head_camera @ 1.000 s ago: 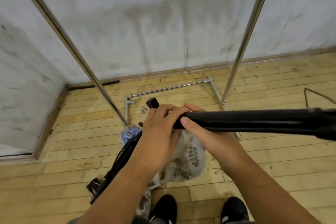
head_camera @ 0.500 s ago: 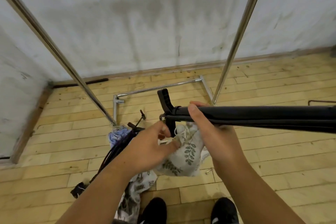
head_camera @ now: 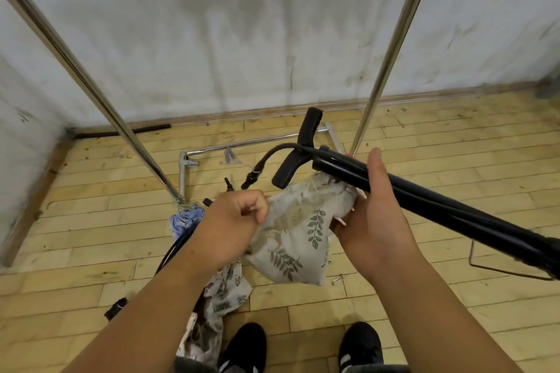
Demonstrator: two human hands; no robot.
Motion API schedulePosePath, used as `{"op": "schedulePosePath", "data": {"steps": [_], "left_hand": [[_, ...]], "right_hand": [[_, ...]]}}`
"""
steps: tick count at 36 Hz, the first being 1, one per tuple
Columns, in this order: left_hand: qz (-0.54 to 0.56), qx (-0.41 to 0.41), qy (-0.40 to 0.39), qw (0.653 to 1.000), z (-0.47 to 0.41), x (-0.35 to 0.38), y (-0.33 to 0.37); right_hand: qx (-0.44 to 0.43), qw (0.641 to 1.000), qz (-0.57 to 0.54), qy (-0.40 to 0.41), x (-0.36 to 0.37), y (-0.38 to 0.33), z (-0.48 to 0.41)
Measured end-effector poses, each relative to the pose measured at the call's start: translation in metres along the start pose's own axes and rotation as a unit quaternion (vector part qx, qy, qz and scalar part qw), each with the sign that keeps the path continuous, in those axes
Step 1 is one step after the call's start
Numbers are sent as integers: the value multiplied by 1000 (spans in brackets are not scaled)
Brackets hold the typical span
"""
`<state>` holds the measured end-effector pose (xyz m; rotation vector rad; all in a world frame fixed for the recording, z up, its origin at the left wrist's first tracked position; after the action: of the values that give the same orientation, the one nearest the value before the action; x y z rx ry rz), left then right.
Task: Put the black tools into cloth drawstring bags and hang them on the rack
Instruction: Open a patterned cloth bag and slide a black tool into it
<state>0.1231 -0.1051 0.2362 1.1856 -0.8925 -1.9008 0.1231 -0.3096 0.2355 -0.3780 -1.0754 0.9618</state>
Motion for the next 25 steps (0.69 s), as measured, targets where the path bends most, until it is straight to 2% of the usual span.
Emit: {"op": "schedulePosePath", "data": {"steps": [7,15,21,25], "left_hand": [[105,-103,39,988,1,-10,-29],[259,-118,44,958,-2,-14,-46],[275,-140,80,948,-1,-25,-63],[262,-129,119,949,1,-35,-63]], "right_hand": [[31,997,-39,-57,11,8,-3],[4,999,16,-33,11,2,-1],[-14,998,54,-3,1,-4,-1],[-41,991,124,-21,8,-13,1]]}}
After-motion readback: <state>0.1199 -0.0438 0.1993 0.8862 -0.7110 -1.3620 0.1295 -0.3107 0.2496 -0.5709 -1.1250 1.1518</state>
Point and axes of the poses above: each hand's wrist, its own z-axis away from the middle knuckle, its own x-axis out of the palm, y = z × x, the point moved 10 cm from there along -z, towards the middle knuckle, and after that the axes turned 13 degrees about -y, right-handed, at the moved point
